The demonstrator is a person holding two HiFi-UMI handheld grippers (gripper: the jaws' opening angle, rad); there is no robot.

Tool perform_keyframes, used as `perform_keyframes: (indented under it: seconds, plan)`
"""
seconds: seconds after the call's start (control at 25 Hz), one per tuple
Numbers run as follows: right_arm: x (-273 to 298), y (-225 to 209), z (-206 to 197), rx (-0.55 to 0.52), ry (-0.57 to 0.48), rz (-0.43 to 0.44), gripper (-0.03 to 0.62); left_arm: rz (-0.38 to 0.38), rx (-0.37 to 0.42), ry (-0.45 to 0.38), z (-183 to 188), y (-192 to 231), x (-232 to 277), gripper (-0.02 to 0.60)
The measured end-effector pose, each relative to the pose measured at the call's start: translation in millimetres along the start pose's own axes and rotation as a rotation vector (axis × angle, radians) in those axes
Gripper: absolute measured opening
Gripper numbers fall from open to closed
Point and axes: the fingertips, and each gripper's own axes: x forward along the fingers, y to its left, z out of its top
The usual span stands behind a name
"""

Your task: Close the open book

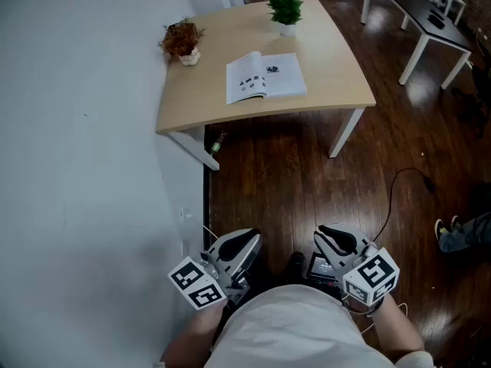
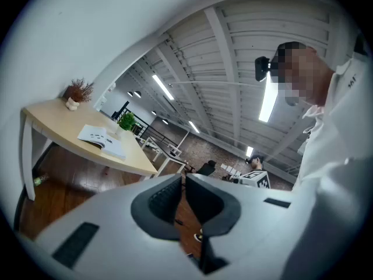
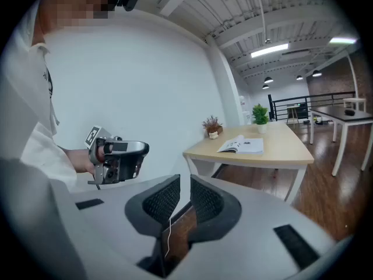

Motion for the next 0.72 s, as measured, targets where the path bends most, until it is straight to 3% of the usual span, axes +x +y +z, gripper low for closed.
perform_keyframes:
  seconds: [0.36,0.72]
  plan:
    - [52.1,-33.2,25.1,-0.042,0.012,0.017,0.046,0.055,-0.013,-0.024,19.8,44.6,20.1,0.000]
    - [141.8,-57.0,60.1,-0.031,0.040,-0.048,0.046,0.007,-0.037,-0.016,69.1,140.9,32.7,0.000]
